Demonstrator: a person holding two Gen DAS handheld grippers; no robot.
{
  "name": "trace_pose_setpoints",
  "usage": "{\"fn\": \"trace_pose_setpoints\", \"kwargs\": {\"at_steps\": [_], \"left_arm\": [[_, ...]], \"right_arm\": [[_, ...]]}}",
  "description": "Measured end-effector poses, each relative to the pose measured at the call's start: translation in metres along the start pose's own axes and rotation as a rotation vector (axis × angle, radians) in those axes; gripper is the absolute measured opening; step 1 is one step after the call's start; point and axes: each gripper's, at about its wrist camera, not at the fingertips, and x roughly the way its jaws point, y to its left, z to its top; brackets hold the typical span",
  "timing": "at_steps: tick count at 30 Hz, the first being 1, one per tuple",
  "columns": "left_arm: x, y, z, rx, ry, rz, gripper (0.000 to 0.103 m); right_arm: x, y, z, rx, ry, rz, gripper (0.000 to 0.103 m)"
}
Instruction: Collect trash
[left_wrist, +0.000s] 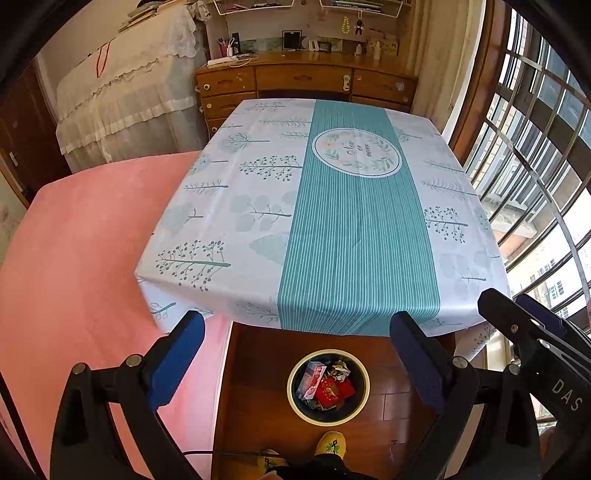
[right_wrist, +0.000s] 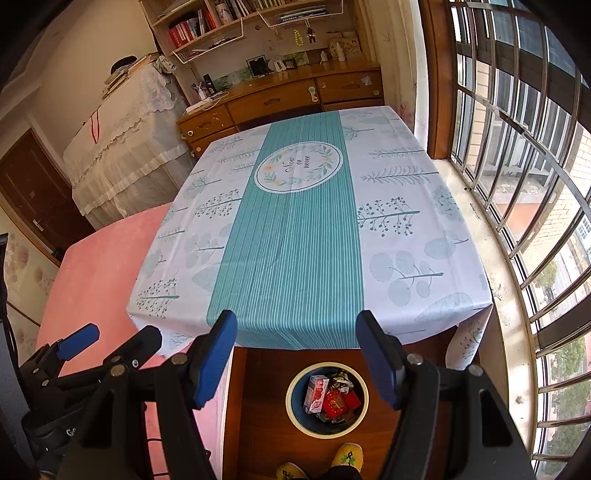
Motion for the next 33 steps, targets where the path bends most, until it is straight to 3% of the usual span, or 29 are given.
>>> {"fn": "trace_pose_setpoints", "kwargs": {"at_steps": [33], "left_arm": [[-0.013,-0.021,-0.011,0.009,-0.009,0.003,0.099]], "right_arm": [[-0.012,-0.011,-0.006,-0.001,-0.009,-0.001,0.067]]}}
